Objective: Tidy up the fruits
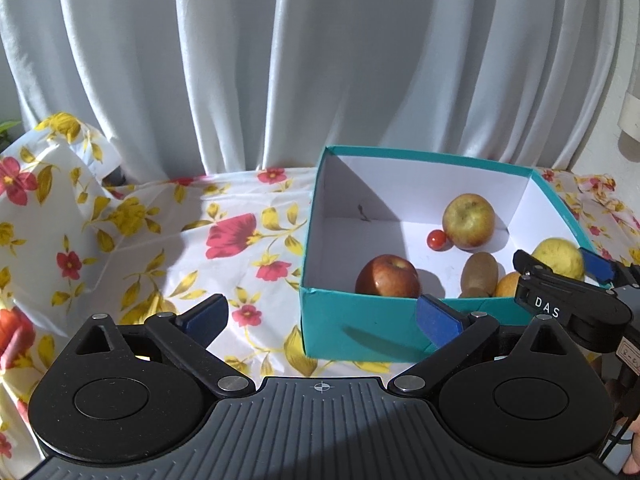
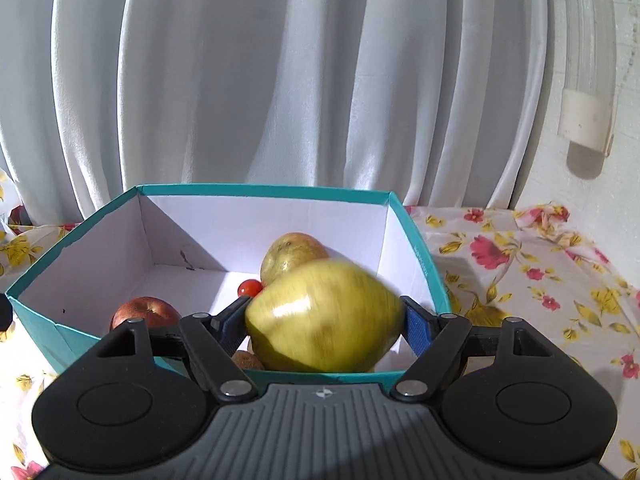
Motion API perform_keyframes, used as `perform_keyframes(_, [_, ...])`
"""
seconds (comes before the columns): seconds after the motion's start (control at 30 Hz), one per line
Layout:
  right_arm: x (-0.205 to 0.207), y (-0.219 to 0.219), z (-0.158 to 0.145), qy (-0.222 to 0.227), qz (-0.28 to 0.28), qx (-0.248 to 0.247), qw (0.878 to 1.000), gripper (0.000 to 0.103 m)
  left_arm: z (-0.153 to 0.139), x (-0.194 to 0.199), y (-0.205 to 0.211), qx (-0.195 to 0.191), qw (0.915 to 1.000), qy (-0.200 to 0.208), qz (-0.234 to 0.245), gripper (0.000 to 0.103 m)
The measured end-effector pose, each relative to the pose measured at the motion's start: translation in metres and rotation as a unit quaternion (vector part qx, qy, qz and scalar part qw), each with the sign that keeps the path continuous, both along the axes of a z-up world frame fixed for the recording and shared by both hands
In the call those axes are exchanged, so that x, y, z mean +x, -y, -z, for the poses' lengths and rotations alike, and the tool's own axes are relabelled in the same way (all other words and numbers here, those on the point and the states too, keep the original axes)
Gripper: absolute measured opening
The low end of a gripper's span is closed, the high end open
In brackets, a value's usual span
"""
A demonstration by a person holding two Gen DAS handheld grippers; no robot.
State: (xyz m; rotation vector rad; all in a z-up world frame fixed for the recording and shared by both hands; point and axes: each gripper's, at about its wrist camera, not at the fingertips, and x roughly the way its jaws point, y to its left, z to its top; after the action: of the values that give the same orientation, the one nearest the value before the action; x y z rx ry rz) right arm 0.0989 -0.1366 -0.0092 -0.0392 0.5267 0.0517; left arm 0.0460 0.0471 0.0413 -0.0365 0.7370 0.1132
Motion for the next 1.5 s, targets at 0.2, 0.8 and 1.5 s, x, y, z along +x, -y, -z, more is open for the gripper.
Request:
perform_keyframes(0.2, [-0.015, -0.002, -0.021, 0.038, 0.000, -0.026, 0.999, 0.098, 0.001, 0.000, 0.008, 0.004, 0.9998, -0.011, 0.013, 0.103])
perform_keyframes(0.8, [-0.040, 0.005, -0.017, -0.277, 0.027, -0.050, 0.959, 0.103, 0.022, -0.002, 0.032, 0.031, 0.9927, -0.093, 0.071, 0.103])
perform_keyframes(1.5, [0.010, -0.012, -0.028, -0.318, 0.037, -0.073, 0.944, 0.103, 0.008, 0.040, 0.037, 0.037, 0.9851, -0.156, 0.064, 0.103])
